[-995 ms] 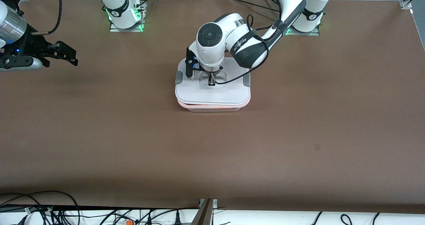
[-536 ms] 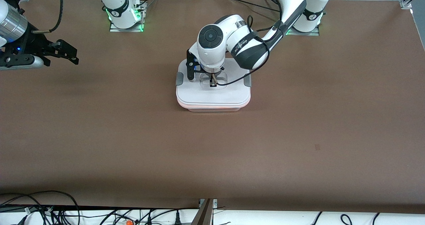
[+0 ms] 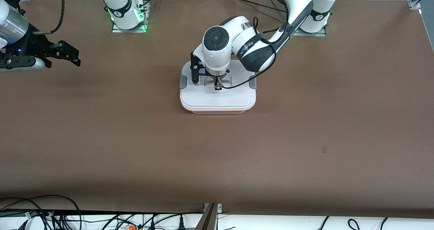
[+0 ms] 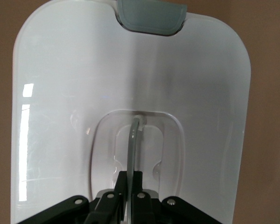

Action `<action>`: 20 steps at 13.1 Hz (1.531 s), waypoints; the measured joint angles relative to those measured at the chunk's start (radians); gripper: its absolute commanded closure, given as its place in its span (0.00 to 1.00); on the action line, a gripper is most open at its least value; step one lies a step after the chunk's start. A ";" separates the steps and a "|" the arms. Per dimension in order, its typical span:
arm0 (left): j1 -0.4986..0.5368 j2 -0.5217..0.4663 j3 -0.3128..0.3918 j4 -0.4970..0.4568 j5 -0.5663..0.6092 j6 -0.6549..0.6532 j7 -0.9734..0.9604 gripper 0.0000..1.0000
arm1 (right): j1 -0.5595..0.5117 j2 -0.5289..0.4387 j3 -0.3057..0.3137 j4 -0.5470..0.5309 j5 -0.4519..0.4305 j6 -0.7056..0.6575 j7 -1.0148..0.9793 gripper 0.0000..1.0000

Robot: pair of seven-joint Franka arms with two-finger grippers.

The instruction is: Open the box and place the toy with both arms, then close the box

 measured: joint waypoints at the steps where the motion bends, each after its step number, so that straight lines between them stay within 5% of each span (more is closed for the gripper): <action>1: 0.000 0.001 0.000 0.002 0.000 0.000 -0.001 1.00 | 0.000 0.000 0.000 0.000 0.000 0.000 0.000 0.00; 11: 0.002 0.016 0.008 0.020 -0.001 0.006 -0.004 1.00 | 0.000 0.001 0.000 0.000 0.000 0.000 0.000 0.00; 12: 0.002 0.016 0.008 0.021 -0.001 0.006 -0.004 0.82 | 0.000 0.001 0.000 0.000 0.000 0.000 0.000 0.00; 13: 0.002 0.016 0.008 0.021 -0.001 0.006 -0.004 0.01 | 0.000 0.001 0.000 0.000 0.000 0.000 0.000 0.00; 20: 0.023 -0.009 0.036 0.070 -0.034 -0.010 -0.022 0.00 | 0.000 0.001 0.001 0.001 0.000 0.000 0.000 0.00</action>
